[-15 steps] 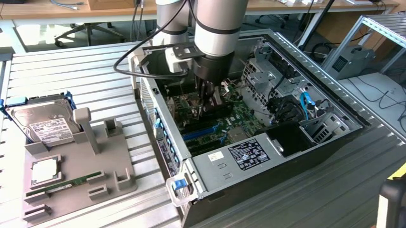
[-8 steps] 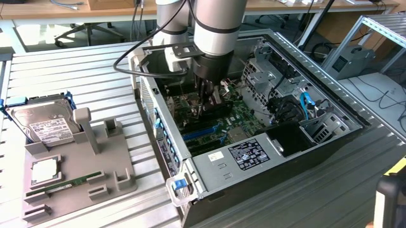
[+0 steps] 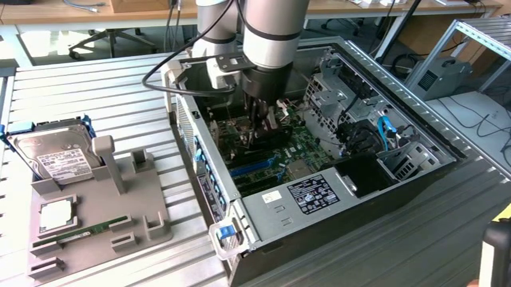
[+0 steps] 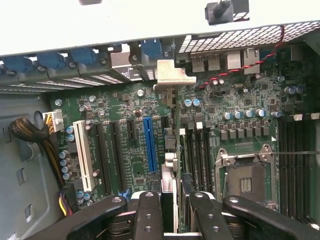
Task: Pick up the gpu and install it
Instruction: 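Insert the gpu into the slot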
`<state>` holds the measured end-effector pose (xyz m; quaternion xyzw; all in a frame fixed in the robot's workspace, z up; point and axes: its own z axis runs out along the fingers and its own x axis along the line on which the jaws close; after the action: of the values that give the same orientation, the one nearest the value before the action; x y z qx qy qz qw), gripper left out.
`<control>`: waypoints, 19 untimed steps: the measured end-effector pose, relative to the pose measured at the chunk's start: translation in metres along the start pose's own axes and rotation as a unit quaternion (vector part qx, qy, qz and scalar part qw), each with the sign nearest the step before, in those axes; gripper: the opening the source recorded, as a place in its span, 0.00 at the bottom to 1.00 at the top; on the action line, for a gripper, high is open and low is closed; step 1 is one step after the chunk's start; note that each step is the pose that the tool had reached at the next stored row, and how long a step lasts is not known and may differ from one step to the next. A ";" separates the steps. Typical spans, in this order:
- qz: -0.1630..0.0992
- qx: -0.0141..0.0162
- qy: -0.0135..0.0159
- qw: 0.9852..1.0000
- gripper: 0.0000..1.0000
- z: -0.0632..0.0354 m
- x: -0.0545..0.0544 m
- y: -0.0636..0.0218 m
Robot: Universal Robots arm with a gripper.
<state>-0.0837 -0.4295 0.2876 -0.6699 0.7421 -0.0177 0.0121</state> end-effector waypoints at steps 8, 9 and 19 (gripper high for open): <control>0.000 0.000 0.000 1.000 0.27 0.0000 -0.003 0.0003; 0.000 0.000 0.000 1.000 0.27 0.0000 -0.004 0.0004; 0.000 0.000 0.000 1.000 0.27 -0.0001 -0.008 0.0009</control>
<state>-0.0837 -0.4210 0.2876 -0.6699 0.7421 -0.0177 0.0121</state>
